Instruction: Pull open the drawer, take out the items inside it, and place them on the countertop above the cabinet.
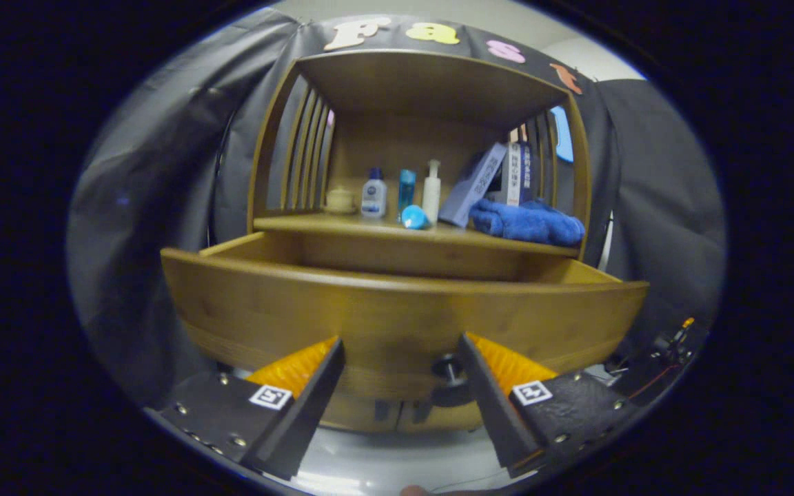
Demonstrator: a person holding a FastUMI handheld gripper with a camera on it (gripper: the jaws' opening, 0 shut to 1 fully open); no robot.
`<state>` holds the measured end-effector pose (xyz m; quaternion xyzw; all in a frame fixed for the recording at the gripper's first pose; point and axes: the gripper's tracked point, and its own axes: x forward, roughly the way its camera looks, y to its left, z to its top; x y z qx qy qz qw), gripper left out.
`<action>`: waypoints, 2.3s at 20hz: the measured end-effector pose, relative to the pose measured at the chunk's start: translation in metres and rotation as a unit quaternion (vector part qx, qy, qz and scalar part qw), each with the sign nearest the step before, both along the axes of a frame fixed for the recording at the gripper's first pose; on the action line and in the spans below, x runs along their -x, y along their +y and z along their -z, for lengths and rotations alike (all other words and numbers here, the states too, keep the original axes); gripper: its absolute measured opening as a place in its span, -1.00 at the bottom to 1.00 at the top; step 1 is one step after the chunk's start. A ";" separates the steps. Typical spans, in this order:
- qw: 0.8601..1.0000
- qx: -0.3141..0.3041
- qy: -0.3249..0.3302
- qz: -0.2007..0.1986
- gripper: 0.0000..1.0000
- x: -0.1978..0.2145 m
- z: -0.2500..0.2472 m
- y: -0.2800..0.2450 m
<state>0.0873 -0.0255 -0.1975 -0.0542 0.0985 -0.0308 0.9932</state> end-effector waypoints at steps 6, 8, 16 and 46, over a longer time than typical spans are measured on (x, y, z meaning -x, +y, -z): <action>0.999 -0.032 -0.019 0.002 1.00 -0.047 -0.009 -0.002; 0.999 -0.032 -0.025 0.001 1.00 -0.060 -0.009 -0.001; 0.998 -0.017 -0.056 -0.002 1.00 -0.096 -0.009 -0.001; 0.992 -0.028 -0.104 0.058 1.00 -0.024 -0.102 -0.064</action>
